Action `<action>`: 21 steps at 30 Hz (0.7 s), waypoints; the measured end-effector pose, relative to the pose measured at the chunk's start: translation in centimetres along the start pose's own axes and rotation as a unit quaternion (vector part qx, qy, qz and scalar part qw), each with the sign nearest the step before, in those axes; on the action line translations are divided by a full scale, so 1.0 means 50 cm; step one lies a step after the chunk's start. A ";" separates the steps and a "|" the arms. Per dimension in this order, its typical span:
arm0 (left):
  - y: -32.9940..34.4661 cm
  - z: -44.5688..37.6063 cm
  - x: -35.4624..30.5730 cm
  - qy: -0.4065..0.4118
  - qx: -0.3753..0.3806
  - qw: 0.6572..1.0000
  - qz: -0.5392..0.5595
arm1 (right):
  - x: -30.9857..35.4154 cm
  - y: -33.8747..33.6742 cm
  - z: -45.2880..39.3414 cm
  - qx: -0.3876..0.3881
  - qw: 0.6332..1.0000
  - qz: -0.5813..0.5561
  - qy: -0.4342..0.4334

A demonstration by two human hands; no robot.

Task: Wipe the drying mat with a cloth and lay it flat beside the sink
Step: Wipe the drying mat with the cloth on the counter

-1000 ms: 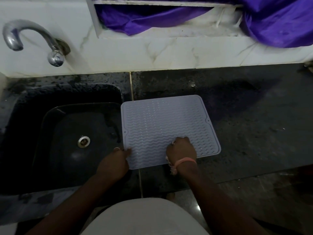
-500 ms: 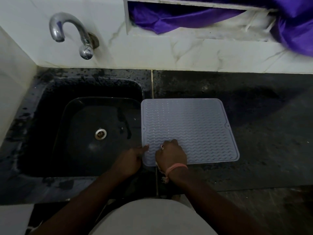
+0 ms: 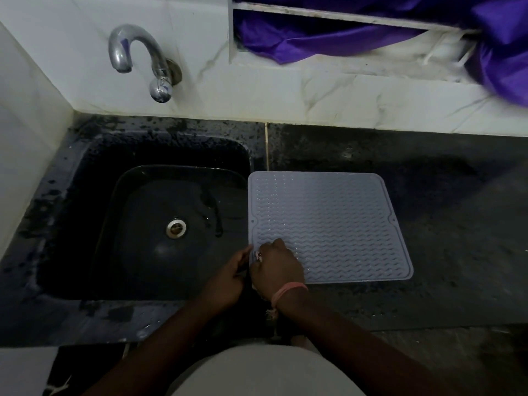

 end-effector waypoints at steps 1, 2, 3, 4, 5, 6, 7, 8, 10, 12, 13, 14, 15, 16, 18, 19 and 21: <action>0.001 -0.001 0.002 0.001 -0.001 1.000 -0.002 | 0.001 0.001 0.000 0.001 1.000 -0.004 -0.007; 0.002 -0.002 0.003 0.002 -0.005 1.000 -0.006 | 0.002 0.000 -0.001 0.005 1.000 -0.011 -0.014; 0.000 -0.003 0.003 0.004 -0.011 1.000 -0.009 | 0.004 0.001 -0.003 0.009 0.999 -0.020 -0.023; 0.001 -0.004 0.003 0.010 -0.017 1.000 -0.017 | 0.004 0.001 -0.004 0.020 0.999 -0.036 -0.026; 0.000 -0.003 0.002 0.019 -0.028 0.999 -0.029 | 0.003 -0.001 -0.006 0.027 0.997 -0.065 -0.030; 0.000 -0.003 -0.001 0.031 -0.041 0.998 -0.041 | 0.000 -0.004 -0.009 0.037 0.994 -0.099 -0.026; 0.000 -0.004 -0.001 0.042 -0.050 0.997 -0.044 | -0.004 -0.008 -0.012 0.040 0.990 -0.131 -0.025; -0.001 -0.004 0.002 0.049 -0.052 0.997 -0.042 | -0.007 -0.015 -0.013 0.046 0.987 -0.155 -0.023; 0.001 -0.002 0.002 0.048 -0.056 0.996 -0.055 | -0.031 -0.031 -0.011 0.038 0.981 -0.187 -0.022; 0.010 0.003 -0.002 0.056 -0.068 0.992 -0.093 | -0.079 -0.053 -0.001 0.000 0.980 -0.200 0.007; 0.014 0.008 -0.005 0.058 -0.078 0.988 -0.118 | -0.105 -0.070 0.007 -0.032 0.979 -0.199 0.027; 0.020 0.011 -0.009 0.061 -0.090 0.983 -0.148 | -0.140 -0.089 0.018 -0.063 0.978 -0.193 0.057; 0.025 0.013 -0.013 0.060 -0.102 0.977 -0.178 | -0.176 -0.112 0.030 -0.093 0.975 -0.185 0.084; 0.030 0.015 -0.016 0.057 -0.110 0.972 -0.200 | -0.213 -0.135 0.044 -0.112 0.971 -0.175 0.119; 0.032 0.015 -0.017 0.046 -0.132 0.962 -0.233 | -0.298 -0.176 0.073 -0.136 0.965 -0.122 0.190; 0.033 0.015 -0.017 0.040 -0.140 0.958 -0.249 | -0.344 -0.193 0.088 -0.136 0.961 -0.082 0.227; 0.030 0.016 -0.021 0.033 -0.152 0.948 -0.279 | -0.421 -0.215 0.118 -0.125 0.947 -0.013 0.296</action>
Point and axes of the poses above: each hand's wrist, its own z-axis away from the middle knuckle, its own y-axis out of the palm, x = y × z, the point moved 4 cm from there along -z, towards the middle knuckle, and after that the axes turned 12 degrees about -y, right-handed, at the moved point
